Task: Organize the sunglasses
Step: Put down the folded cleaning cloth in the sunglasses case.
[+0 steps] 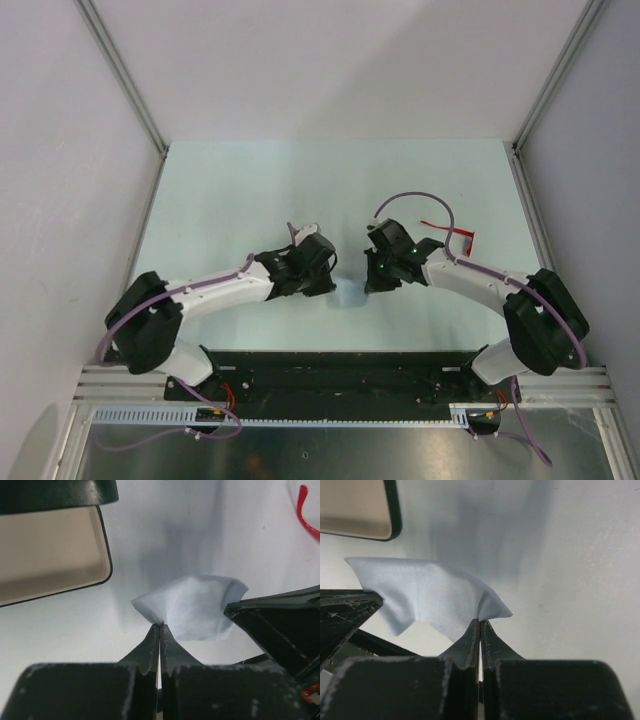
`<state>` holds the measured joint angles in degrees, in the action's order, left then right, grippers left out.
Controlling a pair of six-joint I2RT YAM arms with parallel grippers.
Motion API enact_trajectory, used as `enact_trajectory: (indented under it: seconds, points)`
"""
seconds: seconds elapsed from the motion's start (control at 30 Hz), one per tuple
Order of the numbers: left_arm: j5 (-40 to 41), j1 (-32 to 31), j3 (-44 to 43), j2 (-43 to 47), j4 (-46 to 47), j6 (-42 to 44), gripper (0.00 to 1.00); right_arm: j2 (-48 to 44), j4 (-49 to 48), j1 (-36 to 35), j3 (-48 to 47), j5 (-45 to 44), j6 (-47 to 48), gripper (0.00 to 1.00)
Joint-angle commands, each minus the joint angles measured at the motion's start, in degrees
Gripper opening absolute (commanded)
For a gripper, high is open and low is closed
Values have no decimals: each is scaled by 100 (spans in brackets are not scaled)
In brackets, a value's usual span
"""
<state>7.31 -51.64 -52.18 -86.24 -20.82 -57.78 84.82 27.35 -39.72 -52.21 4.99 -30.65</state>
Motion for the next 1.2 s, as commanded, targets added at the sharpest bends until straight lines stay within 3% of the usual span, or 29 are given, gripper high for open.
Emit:
enact_trajectory:
  seconds: [0.0,0.57,1.17]
  points:
    - [586,-31,94,510,-370,170,0,-114,-151,-272,-316,-148,-274,0]
    - [1220,356,463,1381,-1337,574,0,870,-766,-800,-1169,-244,-397,0]
    - [1229,1173,428,1285,-1557,1365,0,2065,-1188,-1020,-2127,-350,-547,0]
